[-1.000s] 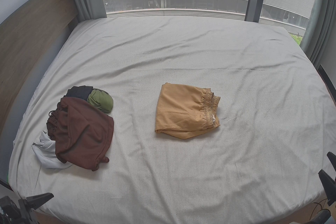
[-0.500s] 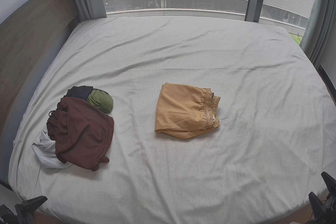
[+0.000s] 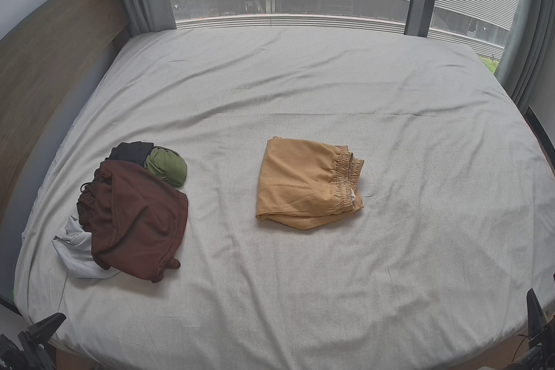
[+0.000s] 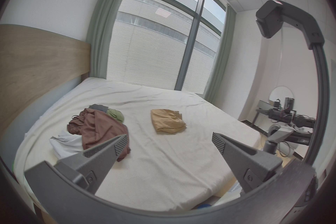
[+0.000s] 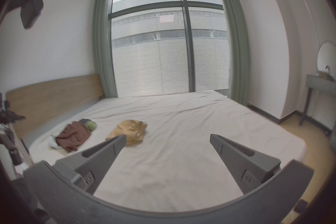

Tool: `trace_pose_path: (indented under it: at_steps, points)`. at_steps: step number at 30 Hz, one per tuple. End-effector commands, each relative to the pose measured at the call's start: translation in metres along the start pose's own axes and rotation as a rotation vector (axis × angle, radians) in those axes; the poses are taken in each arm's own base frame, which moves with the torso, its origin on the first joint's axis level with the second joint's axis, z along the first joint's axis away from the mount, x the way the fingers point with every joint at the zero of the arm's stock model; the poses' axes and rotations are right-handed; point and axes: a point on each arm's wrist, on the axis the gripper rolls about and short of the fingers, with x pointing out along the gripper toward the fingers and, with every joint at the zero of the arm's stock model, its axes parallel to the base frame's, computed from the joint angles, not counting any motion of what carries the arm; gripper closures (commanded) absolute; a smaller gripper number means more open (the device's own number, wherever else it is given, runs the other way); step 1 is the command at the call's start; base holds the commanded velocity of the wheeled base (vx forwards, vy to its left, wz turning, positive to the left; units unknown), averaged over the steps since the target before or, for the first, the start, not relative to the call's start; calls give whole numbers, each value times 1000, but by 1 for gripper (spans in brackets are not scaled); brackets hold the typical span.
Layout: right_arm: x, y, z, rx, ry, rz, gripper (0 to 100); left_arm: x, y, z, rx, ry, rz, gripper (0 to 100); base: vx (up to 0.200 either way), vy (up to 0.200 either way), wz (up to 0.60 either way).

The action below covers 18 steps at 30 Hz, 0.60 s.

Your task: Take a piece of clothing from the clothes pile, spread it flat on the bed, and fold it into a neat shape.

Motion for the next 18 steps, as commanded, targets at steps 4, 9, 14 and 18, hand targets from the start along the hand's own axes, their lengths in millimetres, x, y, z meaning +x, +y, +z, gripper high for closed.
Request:
trace_pose_path:
  at_steps: [4,9,14,18]
  points:
    - [0,-2,-9,-54,43,-56,0,2,2,-5,10,2,137,0,0,0,0]
    - [0,-2,-9,-54,43,-54,0,1,1,-5,51,-18,192,0,0,0,0]
    - [0,-2,-9,-54,43,-54,0,-4,-3,-8,91,-79,181,0,0,0,0]
    - [0,-2,-9,-54,44,-54,0,-4,-2,-7,99,-83,196,0,0,0,0]
